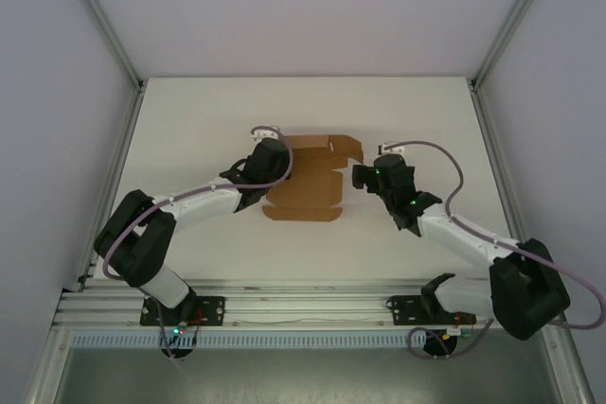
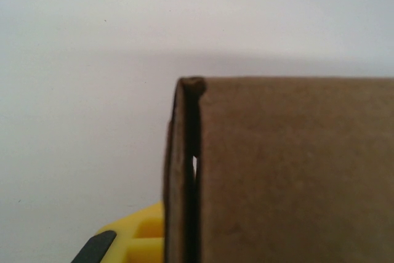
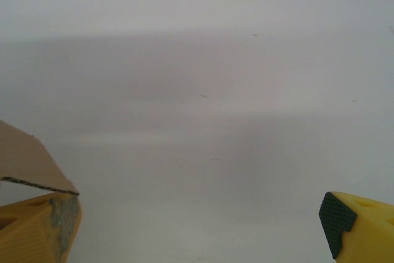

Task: Assemble paper box

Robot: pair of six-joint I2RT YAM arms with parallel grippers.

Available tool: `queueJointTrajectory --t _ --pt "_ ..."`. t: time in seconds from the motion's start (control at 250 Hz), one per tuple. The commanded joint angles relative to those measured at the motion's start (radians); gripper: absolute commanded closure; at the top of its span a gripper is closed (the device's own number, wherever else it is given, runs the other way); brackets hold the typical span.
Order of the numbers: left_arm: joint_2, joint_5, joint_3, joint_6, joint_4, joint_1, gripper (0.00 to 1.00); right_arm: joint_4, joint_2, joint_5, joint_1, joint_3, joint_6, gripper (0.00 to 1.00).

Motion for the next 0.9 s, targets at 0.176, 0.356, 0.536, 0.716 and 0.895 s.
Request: queueJointTrajectory --t 0.176,0.356,0.536,0.716,0.895 --pt "-0.031 0.021 0.029 0.012 -0.015 -0.001 1.0 0.173 0.112 -0.117 0.0 0.091 -0.059 0.0" --pt "-0.027 0.029 0.028 0.011 -0.012 -0.001 1.0 0.171 0.159 -0.181 0.001 0.131 -0.093 0.0" --pt "-0.026 0.037 0.031 -0.022 -0.013 -0.001 1.0 0.248 0.225 -0.249 0.035 0.141 -0.105 0.0" --pt "-0.015 0.04 0.045 -0.019 -0.029 -0.001 1.0 0.224 0.253 -0.099 0.075 0.173 -0.091 0.0" --pt "-0.018 -0.012 0.032 0.016 -0.047 0.002 1.0 0.119 0.069 -0.091 0.072 0.091 -0.108 0.0"
